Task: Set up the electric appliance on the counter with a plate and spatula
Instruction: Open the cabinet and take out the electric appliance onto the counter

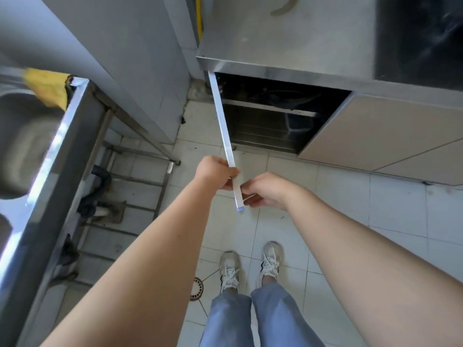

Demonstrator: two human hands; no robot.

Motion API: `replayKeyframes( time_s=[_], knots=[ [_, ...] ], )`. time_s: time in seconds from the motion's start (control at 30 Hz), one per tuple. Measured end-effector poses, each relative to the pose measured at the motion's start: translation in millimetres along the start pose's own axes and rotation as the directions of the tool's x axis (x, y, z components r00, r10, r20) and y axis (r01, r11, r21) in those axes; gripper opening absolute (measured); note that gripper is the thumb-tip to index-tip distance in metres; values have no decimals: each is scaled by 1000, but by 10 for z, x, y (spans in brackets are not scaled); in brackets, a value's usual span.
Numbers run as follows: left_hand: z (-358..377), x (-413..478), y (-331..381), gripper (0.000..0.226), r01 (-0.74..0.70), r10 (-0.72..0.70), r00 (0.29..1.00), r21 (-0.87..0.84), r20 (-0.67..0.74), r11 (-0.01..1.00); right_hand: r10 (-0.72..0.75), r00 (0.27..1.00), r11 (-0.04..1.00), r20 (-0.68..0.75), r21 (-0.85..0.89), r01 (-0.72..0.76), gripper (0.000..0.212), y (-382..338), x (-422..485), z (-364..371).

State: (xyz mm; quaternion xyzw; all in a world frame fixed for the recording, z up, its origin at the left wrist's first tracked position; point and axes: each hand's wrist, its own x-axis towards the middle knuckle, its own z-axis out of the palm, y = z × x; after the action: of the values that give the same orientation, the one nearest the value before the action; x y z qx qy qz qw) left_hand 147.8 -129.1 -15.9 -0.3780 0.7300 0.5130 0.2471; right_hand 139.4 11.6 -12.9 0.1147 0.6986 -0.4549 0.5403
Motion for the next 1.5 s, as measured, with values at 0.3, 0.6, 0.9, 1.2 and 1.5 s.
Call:
replayKeyframes(
  time_s=[0.3, 0.6, 0.9, 1.2, 1.5],
  knots=[
    [-1046, 47, -480, 24, -81, 167, 971, 423, -172, 903, -50, 994, 988, 93, 151, 36, 38, -371, 158, 1155],
    [-1237, 91, -546, 34, -93, 198, 965, 478, -173, 873, -59, 998, 988, 8, 146, 58, 43, -462, 243, 1423],
    [-666, -58, -78, 48, -97, 353, 884, 617, -308, 781, -31, 971, 965, -238, 244, 91, 37, -310, 90, 637],
    [753, -5, 784, 65, -363, 518, 855, 732, 18, 576, 94, 894, 842, -437, 514, 163, 28, 265, -60, -1160],
    [2091, 339, 1624, 66, -493, 485, 858, 531, 167, 689, 56, 869, 698, -491, 642, 317, 26, 448, -2, -2580]
  ],
)
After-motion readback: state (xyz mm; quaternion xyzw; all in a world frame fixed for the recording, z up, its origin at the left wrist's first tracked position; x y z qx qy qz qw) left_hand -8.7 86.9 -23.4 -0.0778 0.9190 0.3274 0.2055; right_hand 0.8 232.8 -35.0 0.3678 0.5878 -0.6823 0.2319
